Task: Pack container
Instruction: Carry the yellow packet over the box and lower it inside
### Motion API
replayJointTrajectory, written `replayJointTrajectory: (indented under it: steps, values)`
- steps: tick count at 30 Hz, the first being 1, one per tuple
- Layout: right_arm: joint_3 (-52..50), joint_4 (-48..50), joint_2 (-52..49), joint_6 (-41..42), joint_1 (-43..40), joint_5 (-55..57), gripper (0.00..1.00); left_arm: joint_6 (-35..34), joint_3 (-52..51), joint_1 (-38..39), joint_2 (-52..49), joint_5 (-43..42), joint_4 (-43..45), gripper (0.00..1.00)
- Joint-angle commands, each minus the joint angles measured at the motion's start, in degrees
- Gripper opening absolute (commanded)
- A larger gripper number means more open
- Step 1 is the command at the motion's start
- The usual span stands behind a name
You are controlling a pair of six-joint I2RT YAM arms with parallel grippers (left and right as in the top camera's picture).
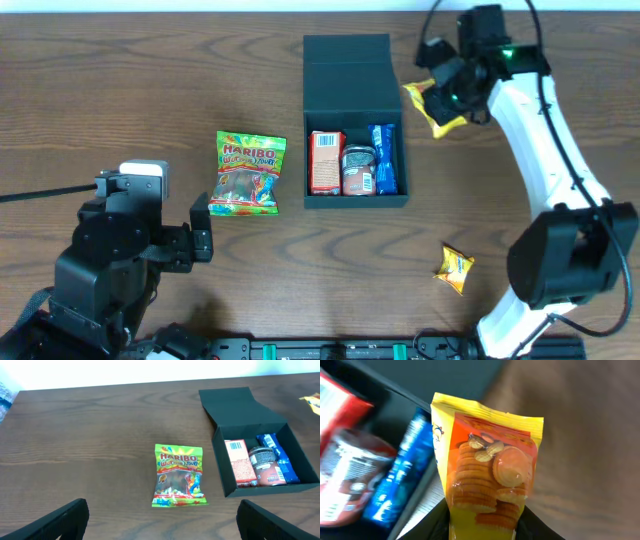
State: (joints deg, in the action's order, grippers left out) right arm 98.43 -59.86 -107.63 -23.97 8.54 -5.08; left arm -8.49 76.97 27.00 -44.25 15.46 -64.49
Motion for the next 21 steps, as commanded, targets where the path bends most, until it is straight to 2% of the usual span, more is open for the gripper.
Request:
replayJointTrajectory:
  steps: [1,9,21]
  values:
    - [1.9,-0.66,1.66,-4.63,3.67,0.55,0.37,1.01,0.76,-0.37,0.02,1.03,-0.07,0.95]
    - [1.9,-0.17,1.16,-12.59,10.1,-3.96,0.36,1.01,0.76,-0.37,0.02,1.03,-0.07,0.95]
    - [1.9,2.36,-6.88,-23.17,10.91,-6.82,0.36,1.01,0.76,-0.37,0.02,1.03,-0.09,0.95]
